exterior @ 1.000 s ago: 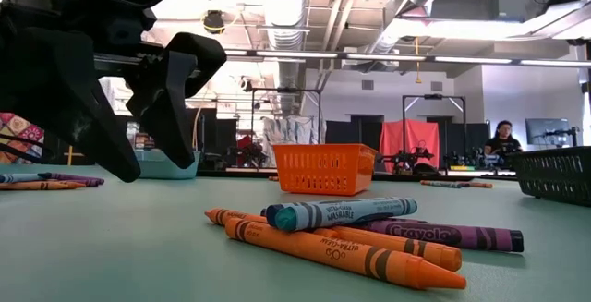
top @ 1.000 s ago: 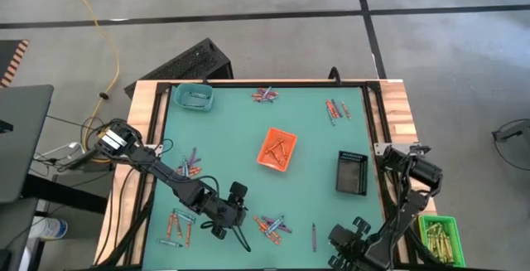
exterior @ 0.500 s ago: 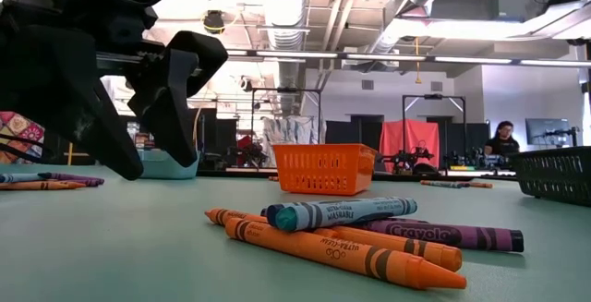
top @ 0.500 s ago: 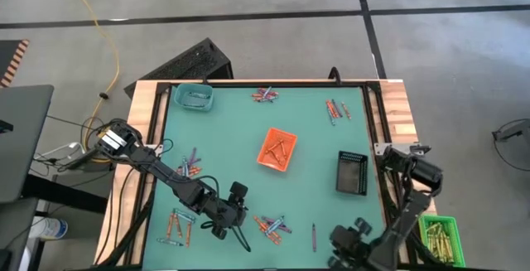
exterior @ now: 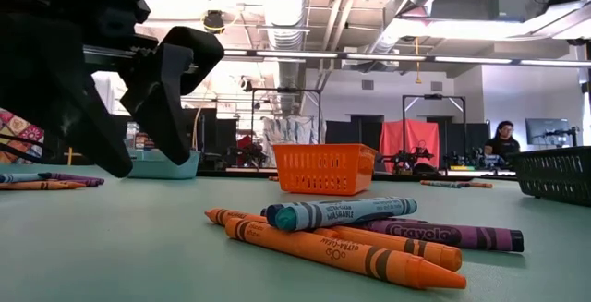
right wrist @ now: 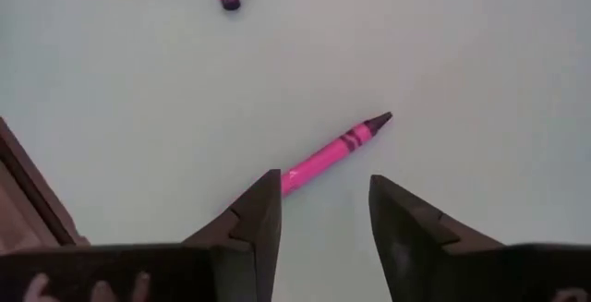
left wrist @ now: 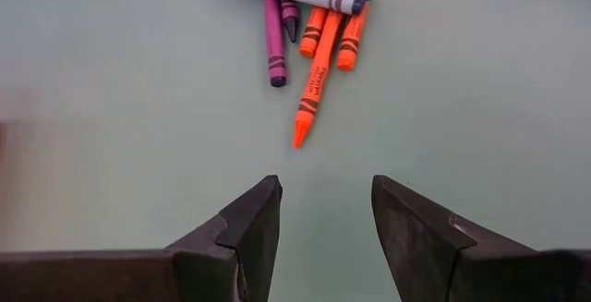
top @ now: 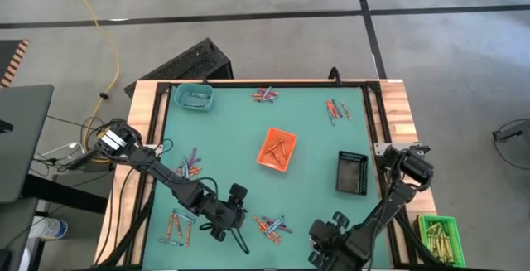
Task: Sort crayons
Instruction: Put the violet crayon into black bin
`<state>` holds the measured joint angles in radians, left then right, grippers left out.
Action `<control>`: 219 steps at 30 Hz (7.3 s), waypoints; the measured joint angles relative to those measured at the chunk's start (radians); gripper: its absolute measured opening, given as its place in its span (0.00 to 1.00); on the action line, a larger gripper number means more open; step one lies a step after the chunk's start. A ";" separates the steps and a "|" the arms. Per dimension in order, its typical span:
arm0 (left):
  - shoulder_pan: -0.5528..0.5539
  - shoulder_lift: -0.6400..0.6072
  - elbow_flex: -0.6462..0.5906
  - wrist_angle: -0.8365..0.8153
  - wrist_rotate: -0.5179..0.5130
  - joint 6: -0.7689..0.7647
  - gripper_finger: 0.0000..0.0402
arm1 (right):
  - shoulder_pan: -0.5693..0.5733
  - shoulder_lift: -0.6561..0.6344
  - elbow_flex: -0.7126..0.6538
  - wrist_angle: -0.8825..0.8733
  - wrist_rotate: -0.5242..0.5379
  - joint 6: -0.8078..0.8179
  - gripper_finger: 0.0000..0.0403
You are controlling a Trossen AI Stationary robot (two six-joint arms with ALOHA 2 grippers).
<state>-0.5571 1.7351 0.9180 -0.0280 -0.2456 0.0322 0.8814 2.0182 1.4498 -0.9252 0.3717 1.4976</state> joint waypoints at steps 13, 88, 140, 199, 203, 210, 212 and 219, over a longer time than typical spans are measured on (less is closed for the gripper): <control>-0.001 0.000 0.000 -0.008 0.001 0.000 0.40 | -0.046 0.088 0.006 0.100 -0.058 -0.059 0.47; -0.008 0.000 0.001 0.003 -0.075 -0.014 0.40 | -0.319 -0.494 -0.477 -0.491 0.007 0.055 0.01; 0.064 0.000 0.000 0.047 -0.052 -0.106 0.40 | 0.248 -0.235 -0.407 0.389 -0.089 -0.894 0.40; 0.063 0.001 0.000 0.043 -0.023 0.013 0.40 | -0.242 -0.430 -0.203 -0.562 0.068 -0.042 0.00; 0.063 0.001 0.000 0.039 -0.023 0.013 0.40 | -0.263 -0.483 -0.303 -0.551 0.050 0.037 0.00; 0.063 0.001 0.000 0.021 -0.023 0.012 0.40 | -0.269 -0.628 -0.541 -0.389 0.043 0.177 0.00; 0.063 0.000 0.000 0.018 -0.023 0.012 0.40 | -0.274 -0.675 -0.604 -0.333 0.044 0.200 0.00; 0.063 0.000 0.000 0.016 -0.022 0.000 0.40 | -0.283 -0.774 -0.769 -0.184 0.045 0.241 0.03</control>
<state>-0.4938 1.7355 0.9184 -0.0118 -0.2680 0.0322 0.5987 1.2439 0.6806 -1.1091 0.4168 1.7384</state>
